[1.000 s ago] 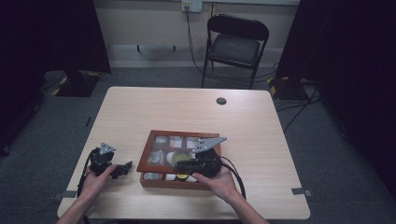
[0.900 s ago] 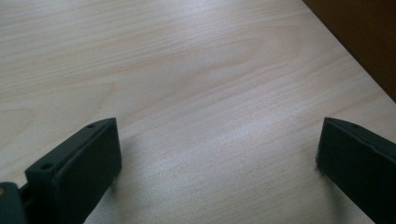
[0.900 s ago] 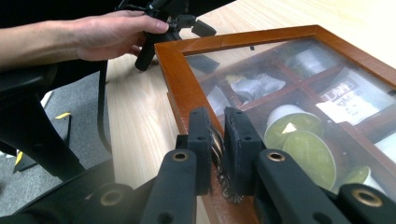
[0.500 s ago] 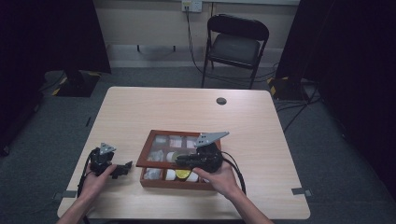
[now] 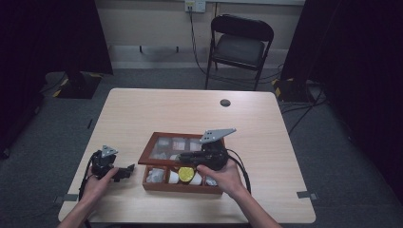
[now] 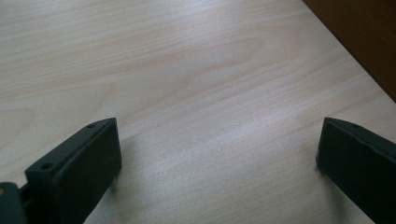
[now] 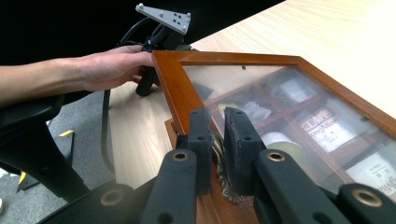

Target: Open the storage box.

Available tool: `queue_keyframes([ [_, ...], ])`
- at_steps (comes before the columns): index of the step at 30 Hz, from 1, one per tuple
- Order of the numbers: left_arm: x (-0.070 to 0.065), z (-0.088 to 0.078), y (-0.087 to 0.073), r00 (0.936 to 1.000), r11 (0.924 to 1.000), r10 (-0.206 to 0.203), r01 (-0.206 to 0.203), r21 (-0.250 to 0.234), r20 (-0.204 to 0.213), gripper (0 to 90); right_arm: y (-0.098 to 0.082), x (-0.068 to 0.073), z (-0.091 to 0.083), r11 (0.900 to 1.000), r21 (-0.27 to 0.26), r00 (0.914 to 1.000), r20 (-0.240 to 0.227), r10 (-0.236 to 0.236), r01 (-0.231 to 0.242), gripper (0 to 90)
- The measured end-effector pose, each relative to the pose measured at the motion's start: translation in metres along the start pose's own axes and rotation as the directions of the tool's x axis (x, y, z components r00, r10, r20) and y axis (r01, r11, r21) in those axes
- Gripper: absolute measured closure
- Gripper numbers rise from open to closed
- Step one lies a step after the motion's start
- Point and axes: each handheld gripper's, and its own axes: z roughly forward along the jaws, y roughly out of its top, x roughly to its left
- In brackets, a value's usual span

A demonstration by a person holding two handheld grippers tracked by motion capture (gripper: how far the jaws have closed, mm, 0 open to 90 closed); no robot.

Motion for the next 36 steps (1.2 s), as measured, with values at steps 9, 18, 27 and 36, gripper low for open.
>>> queue_keyframes([
  [9,0.000,0.000,0.000,1.0000,1.0000,0.005,-0.005,0.002,-0.002,0.0,0.006,-0.002,-0.003,1.000,-0.017,1.0000,0.006,-0.002,0.002,81.5],
  [18,0.000,0.000,0.000,1.0000,1.0000,-0.003,0.003,-0.003,-0.001,0.0,0.011,-0.003,-0.004,1.000,-0.016,1.0000,0.008,0.001,-0.001,81.5],
  [27,0.000,0.000,0.000,1.0000,1.0000,-0.003,0.003,-0.004,0.000,0.0,0.016,-0.004,-0.006,1.000,-0.014,0.9999,0.014,0.002,-0.002,81.6],
  [36,0.000,0.000,0.000,1.0000,1.0000,0.001,-0.001,-0.002,0.000,0.0,0.023,-0.008,-0.008,1.000,-0.006,0.9998,0.008,0.020,-0.020,81.6],
])
